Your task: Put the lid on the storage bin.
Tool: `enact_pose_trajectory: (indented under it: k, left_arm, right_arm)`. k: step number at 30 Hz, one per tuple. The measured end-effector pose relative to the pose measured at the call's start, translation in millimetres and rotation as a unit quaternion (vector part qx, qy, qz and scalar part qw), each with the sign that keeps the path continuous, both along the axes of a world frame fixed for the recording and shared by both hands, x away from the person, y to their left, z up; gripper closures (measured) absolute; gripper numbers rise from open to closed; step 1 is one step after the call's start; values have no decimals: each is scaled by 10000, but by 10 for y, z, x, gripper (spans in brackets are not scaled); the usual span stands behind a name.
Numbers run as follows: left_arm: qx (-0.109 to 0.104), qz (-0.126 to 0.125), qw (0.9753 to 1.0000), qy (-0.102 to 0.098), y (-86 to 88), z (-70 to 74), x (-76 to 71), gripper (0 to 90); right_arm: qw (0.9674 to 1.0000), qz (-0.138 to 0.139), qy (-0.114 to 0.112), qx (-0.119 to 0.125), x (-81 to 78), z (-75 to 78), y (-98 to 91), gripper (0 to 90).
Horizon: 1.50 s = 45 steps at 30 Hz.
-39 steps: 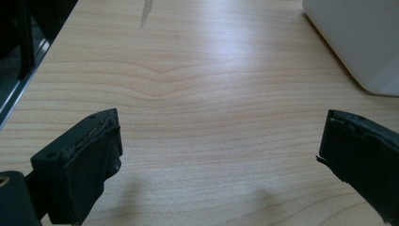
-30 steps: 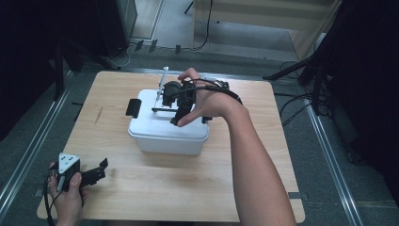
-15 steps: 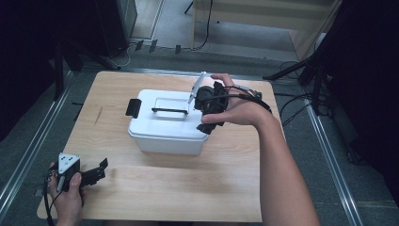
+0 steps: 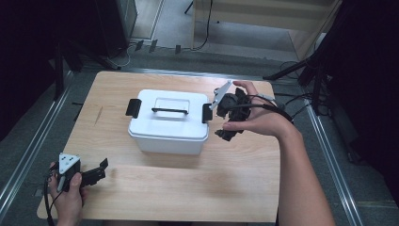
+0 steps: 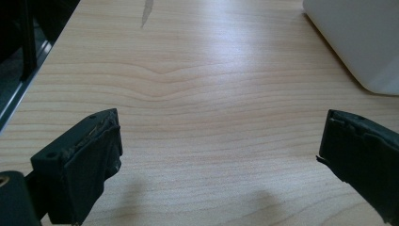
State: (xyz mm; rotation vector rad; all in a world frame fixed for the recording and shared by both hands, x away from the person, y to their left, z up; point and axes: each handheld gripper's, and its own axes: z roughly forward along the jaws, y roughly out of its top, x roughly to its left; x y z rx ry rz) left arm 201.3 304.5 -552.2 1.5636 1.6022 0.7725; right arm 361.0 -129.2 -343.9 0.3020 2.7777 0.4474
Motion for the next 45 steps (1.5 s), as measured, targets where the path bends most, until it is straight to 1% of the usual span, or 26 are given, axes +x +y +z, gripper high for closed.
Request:
enact_pose_trajectory:
  k: [1, 5, 6, 7, 12, 16, 21, 22, 23, 25, 26, 28, 29, 30, 35, 36, 37, 38, 39, 41, 42, 43, 45]
  left_arm:
    - [-2, -6, 10000, -6, -1, -1, 1, 4]
    - [-8, -2, 10000, -4, -4, 0, -1, 4]
    - [-5, 2, 10000, -10, -5, -1, -1, 4]
    - [18, -9, 10000, 1, -5, 0, -3, 4]
    - [25, -1, 10000, -9, -9, 0, -3, 4]
    - [34, -5, 10000, -14, -9, -1, -3, 4]
    - [37, -9, 10000, -18, -11, 0, -5, 4]
    - [44, -5, 10000, -16, -13, 0, -5, 4]
    - [44, -5, 10000, -16, -13, 0, -5, 4]
    - [41, -1, 10000, -16, -14, 0, -5, 4]
    - [49, 2, 10000, -13, -14, 0, -6, 4]
    - [57, -5, 10000, -5, -14, 0, -6, 4]
    - [57, -5, 10000, -5, -14, 0, -6, 4]
    - [60, -13, 10000, -6, -18, 0, -5, 4]
    - [65, -15, 10000, -1, -17, 0, -7, 4]
    - [65, -15, 10000, -1, -17, 0, -7, 4]
    - [63, -13, 10000, -6, -18, 0, -7, 4]
    - [73, -14, 10000, 2, -20, 1, -7, 4]
    - [90, -23, 10000, 5, -20, 2, -7, 4]
    - [89, -19, 10000, 9, -20, 2, -7, 4]
    - [86, -18, 10000, 8, -20, 2, -7, 4]
    - [90, -21, 10000, 11, -20, 2, -7, 5]
    - [101, -20, 9999, 13, -21, 2, -6, 4]
  right_arm:
    - [10000, -40, 25, 50, -16, -24, -72, 0]
    - [9999, -120, 42, 85, -57, -78, -203, 0]
    - [9999, -120, 42, 85, -57, -78, -203, 0]
    - [9998, -153, 58, 107, -75, -104, -263, 0]
    - [9996, -243, 57, 99, -108, -171, -367, 0]
    - [9990, -365, 47, 264, -136, -246, -492, 0]
    - [9982, -470, 46, 375, -164, -318, -582, 0]
    - [9973, -570, 45, 468, -178, -350, -628, 0]
    - [9973, -570, 45, 468, -178, -350, -628, 0]
    - [9963, -634, 65, 583, -190, -382, -677, 0]
    - [9952, -707, 50, 669, -210, -422, -724, 0]
    - [9948, -764, 0, 673, -234, -471, -768, 0]
    - [9948, -764, 0, 673, -234, -471, -768, 0]
    - [9944, -802, -3, 684, -261, -526, -810, 0]
    - [9924, -943, -25, 784, -319, -666, -920, 0]
    - [9924, -943, -25, 784, -319, -666, -920, 0]
    - [9914, -1029, -31, 812, -341, -722, -970, 0]
    - [9914, -1029, -31, 812, -341, -722, -970, 0]
    - [9901, -1089, -32, 881, -359, -775, -1022, 0]
    - [9883, -1174, 16, 976, -382, -827, -1068, 0]
    - [9883, -1174, 16, 976, -382, -827, -1068, 0]
    - [9876, -1200, 27, 1010, -399, -879, -1108, 0]
    - [9868, -1258, 6, 1023, -422, -923, -1142, 0]
